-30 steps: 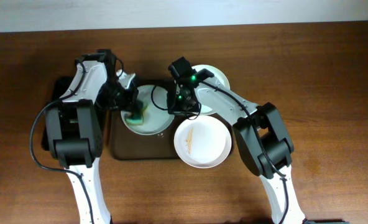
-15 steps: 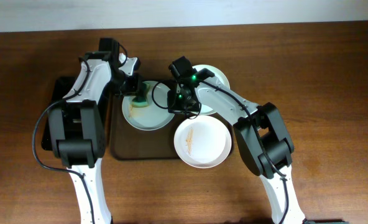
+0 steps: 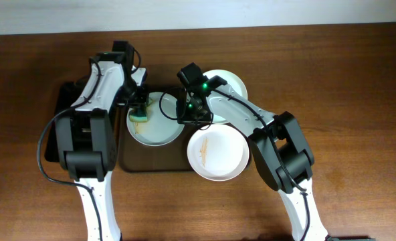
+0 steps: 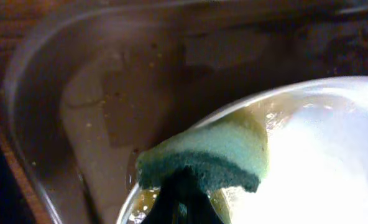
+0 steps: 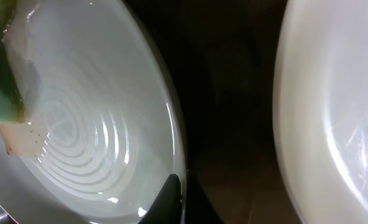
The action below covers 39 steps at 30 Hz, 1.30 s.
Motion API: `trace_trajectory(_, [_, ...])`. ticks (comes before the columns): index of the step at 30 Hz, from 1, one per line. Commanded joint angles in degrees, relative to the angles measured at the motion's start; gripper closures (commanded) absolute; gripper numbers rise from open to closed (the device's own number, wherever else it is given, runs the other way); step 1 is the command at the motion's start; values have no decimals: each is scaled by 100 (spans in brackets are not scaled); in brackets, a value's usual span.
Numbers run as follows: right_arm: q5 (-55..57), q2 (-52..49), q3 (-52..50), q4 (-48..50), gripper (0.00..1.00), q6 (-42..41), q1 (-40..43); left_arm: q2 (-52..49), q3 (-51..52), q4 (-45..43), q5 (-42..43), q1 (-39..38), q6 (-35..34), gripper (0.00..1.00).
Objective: Clean dirty plates on tray and stack at the side
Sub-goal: 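Scrub the plate surface with the sponge in the left gripper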
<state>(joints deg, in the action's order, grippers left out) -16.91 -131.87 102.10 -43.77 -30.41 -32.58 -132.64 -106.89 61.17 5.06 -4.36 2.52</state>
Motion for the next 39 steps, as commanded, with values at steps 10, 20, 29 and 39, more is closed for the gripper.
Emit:
trace_trajectory(10, [48, -66, -33, -101, 96, 146, -13, -181, 400, 59, 2653, 92, 190, 99])
trace_trajectory(20, [50, -66, -33, -96, 96, 146, -13, -181, -420, 1268, 1429, 918, 437, 99])
trace_trajectory(29, [72, -66, -33, -76, 96, 146, -13, -181, 120, 634, 938, 52, 330, 99])
trace_trajectory(39, [72, -66, -33, -76, 96, 144, -13, -149, 76, 1147, 2138, 48, 793, 99])
